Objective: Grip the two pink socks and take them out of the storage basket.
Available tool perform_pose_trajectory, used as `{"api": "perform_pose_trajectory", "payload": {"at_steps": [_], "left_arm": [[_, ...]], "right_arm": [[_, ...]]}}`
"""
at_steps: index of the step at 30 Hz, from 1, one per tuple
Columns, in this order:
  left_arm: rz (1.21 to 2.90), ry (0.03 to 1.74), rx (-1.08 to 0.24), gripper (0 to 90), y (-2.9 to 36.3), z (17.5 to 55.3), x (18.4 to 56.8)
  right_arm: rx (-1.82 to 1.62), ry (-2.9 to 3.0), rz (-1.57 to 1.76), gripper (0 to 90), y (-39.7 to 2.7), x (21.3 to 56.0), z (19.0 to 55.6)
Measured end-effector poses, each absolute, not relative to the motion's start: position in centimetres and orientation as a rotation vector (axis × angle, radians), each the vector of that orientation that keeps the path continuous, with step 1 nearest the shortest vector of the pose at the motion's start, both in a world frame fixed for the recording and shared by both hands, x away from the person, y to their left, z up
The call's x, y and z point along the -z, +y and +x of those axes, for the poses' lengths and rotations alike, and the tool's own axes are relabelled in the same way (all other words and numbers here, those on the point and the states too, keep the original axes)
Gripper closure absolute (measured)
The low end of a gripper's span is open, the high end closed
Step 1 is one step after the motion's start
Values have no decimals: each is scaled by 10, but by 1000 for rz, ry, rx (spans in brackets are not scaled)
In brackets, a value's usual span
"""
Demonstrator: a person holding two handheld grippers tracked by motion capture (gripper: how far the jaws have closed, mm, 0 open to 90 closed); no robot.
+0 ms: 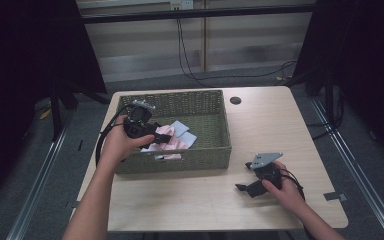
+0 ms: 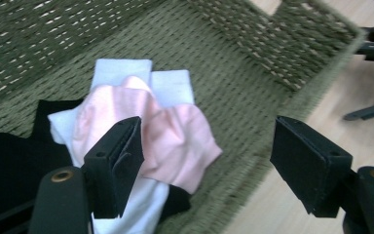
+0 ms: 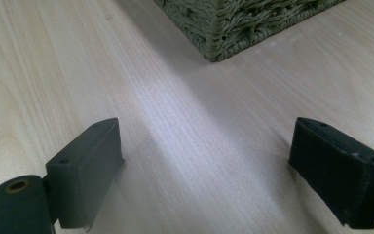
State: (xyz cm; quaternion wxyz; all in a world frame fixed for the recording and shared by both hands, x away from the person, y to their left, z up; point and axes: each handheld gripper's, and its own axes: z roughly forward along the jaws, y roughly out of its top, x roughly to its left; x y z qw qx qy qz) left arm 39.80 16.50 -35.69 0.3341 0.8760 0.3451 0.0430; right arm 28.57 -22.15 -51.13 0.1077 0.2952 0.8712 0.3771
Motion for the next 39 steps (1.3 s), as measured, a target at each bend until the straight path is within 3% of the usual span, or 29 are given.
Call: {"api": "perform_pose_trajectory", "payload": {"at_steps": [19, 28, 30, 34, 37, 39], "left_arm": [[2327, 1072, -137, 313, 168, 444, 386], [2401, 1068, -107, 349, 159, 455, 408], [2426, 1080, -93, 405, 157, 457, 410], [2448, 1104, -98, 676, 159, 458, 410], [2462, 1146, -96, 831, 163, 460, 404], [2470, 1156, -103, 865, 167, 459, 397]], "right_arm": [[-1113, 2561, 867, 111, -221, 511, 286], [-1113, 2557, 861, 110, -222, 511, 286], [-1113, 2563, 868, 111, -221, 511, 286], [-1113, 2558, 856, 111, -222, 511, 286], [-1114, 2564, 860, 111, -221, 511, 286], [-1115, 2564, 860, 111, -221, 511, 286]]}}
